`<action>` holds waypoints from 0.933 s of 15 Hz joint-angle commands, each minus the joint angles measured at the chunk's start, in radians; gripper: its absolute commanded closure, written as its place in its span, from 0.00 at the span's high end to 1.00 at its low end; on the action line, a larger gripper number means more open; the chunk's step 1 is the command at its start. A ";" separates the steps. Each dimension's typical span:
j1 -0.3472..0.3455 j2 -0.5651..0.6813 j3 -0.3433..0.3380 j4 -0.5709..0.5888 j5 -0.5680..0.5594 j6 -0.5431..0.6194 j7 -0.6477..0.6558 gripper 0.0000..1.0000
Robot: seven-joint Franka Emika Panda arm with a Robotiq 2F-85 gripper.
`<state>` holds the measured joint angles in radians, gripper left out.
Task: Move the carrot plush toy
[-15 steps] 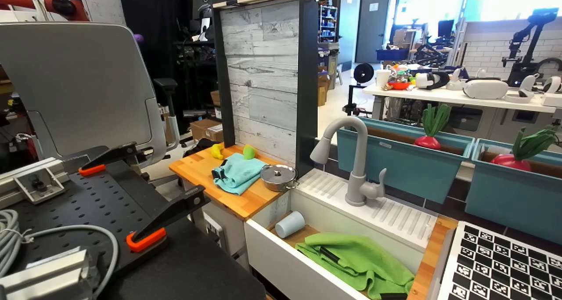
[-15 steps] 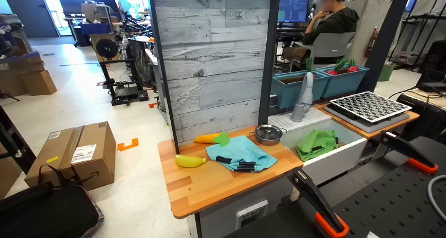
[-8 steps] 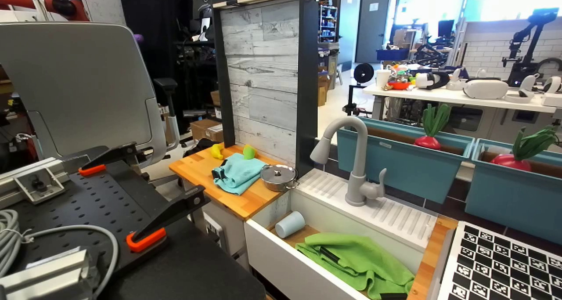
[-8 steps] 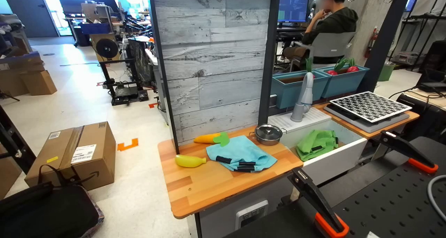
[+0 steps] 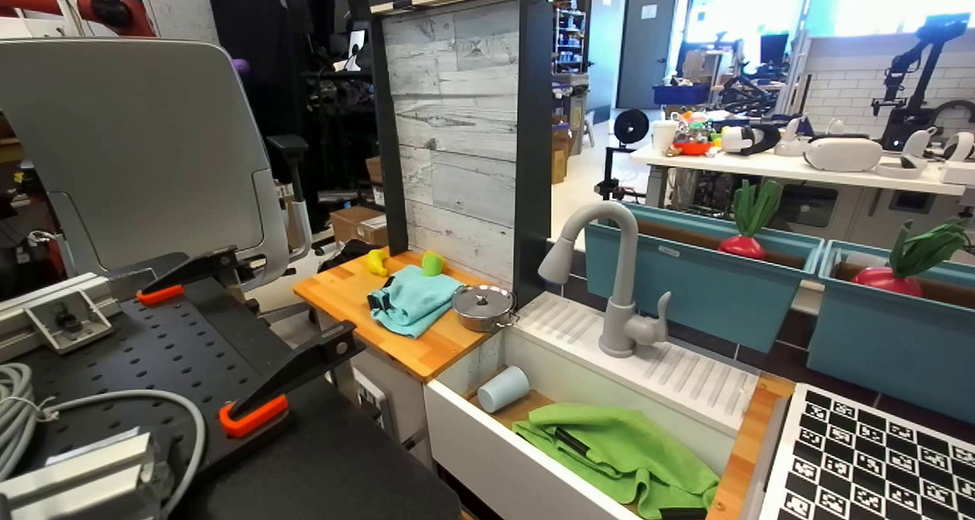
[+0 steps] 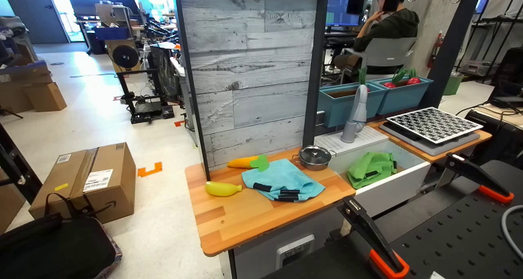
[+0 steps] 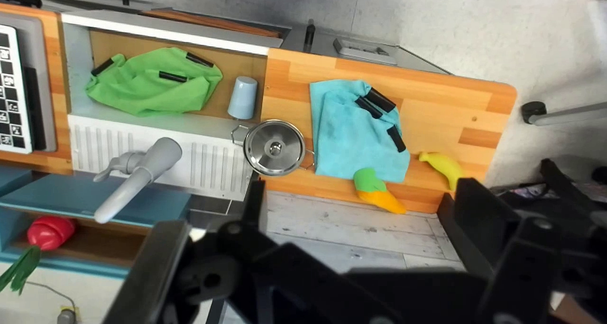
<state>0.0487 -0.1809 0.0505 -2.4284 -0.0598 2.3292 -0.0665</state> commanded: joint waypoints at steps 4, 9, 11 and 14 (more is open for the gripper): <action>-0.007 0.272 -0.021 0.047 0.108 0.176 -0.079 1.00; -0.029 0.499 0.038 0.110 0.305 0.342 -0.146 1.00; -0.039 0.600 0.061 0.168 0.329 0.380 -0.125 1.00; -0.034 0.731 0.066 0.258 0.296 0.401 -0.073 1.00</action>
<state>0.0337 0.4172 0.0929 -2.2788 0.2358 2.6986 -0.1686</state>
